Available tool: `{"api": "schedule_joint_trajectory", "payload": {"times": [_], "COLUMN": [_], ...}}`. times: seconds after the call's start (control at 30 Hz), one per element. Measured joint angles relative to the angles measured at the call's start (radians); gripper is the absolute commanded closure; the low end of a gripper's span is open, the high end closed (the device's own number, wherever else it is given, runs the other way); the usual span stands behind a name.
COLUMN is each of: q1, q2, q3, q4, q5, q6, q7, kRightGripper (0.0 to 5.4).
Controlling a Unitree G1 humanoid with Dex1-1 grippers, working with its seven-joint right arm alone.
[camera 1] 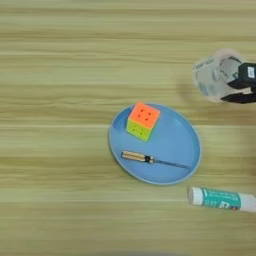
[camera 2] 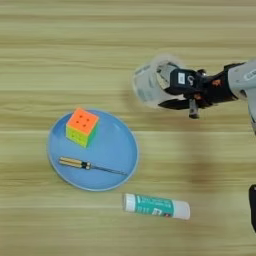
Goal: Move the objects on the table
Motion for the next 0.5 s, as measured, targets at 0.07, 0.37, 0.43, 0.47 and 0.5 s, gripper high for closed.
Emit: {"api": "schedule_joint_trajectory", "payload": {"times": [0.07,0.37,0.43,0.47,0.5], "q1": [-0.010,0.022,0.059,0.073,0.083], "q2": [-0.014,0.012,0.027,0.031,0.035], "q3": [0.001,0.008,0.009,0.010,0.010], "q4": [0.006,0.085,0.093,0.093,0.095], "q5": [-0.009,-0.019,-0.019,-0.019,-0.019], "q6": [-0.023,-0.025,-0.025,-0.024,-0.022], "q7": [-0.002,-0.048,-0.051,-0.051,-0.054], "kRightGripper": [4.39,4.39,4.39,4.39,4.39]}}
